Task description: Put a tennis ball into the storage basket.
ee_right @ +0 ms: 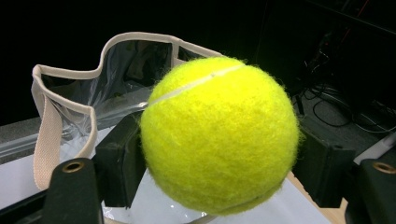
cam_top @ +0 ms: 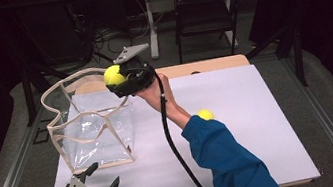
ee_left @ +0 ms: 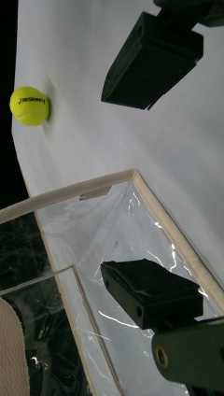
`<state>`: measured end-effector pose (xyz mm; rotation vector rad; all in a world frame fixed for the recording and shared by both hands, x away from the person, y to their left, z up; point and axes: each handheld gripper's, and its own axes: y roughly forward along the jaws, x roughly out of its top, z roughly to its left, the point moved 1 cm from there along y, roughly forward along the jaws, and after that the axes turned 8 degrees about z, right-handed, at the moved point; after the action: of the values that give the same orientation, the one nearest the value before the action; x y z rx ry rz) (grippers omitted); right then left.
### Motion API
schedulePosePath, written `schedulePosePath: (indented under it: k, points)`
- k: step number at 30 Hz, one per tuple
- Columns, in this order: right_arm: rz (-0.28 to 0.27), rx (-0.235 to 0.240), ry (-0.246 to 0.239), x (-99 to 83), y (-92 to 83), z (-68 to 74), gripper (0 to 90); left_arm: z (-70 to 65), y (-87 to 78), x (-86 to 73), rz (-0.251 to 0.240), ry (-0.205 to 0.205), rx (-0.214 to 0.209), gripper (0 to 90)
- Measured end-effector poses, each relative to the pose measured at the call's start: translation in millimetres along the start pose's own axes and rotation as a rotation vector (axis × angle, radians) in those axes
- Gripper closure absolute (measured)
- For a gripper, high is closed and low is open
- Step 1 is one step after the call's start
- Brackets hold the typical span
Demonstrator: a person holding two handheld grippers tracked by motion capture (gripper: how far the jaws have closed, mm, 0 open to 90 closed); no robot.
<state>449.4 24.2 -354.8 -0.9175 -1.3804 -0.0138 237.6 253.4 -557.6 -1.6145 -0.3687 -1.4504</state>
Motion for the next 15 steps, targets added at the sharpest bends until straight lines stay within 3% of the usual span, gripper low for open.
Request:
schedulePosePath:
  k: [15]
  points:
    - [0.001, 0.010, -0.012, 7.1, 9.6, 11.9, 26.1, 0.8, -0.1, -0.1, 0.001, 0.002, -0.004, 15.8]
